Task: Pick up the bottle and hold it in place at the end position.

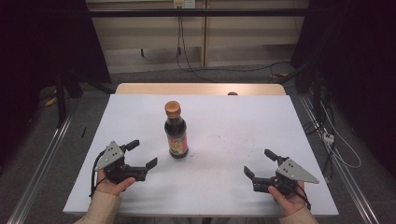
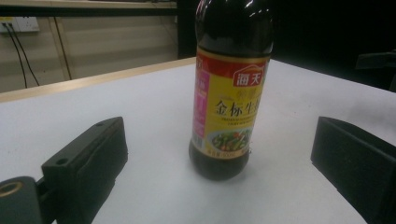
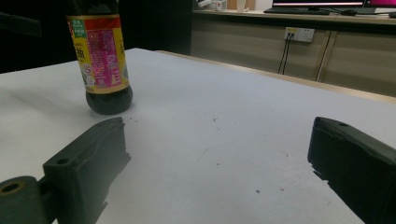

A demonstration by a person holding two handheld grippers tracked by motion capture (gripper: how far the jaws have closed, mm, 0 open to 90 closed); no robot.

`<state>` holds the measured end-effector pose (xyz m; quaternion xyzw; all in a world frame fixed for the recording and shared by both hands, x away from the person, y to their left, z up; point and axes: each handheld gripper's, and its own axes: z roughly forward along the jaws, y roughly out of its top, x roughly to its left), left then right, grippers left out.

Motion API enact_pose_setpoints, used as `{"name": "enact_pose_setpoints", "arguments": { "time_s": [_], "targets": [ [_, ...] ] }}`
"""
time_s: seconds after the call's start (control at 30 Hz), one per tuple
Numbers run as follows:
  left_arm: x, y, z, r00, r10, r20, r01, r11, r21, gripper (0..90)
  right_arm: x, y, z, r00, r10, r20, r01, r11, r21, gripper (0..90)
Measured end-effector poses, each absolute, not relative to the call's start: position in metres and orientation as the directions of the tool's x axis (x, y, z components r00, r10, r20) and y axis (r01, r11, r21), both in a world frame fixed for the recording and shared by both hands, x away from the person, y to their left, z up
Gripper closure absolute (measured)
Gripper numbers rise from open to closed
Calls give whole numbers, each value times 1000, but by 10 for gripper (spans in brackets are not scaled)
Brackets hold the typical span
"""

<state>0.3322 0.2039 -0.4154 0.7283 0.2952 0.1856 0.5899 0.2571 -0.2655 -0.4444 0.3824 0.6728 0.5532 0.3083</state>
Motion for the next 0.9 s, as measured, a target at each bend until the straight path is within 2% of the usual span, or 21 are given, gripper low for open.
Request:
{"name": "enact_pose_setpoints", "arguments": {
  "time_s": [0.17, 0.9],
  "targets": [
    [339, 195, -409, 744, 659, -113, 235, -100, 967, 22, 256, -267, -444, -513, 858, 11, 174, 92, 980, 38],
    [357, 157, -399, 758, 647, -84, 221, -133, 966, 52, 256, -269, -444, -511, 859, 15, 177, 88, 980, 44]
  ]
}}
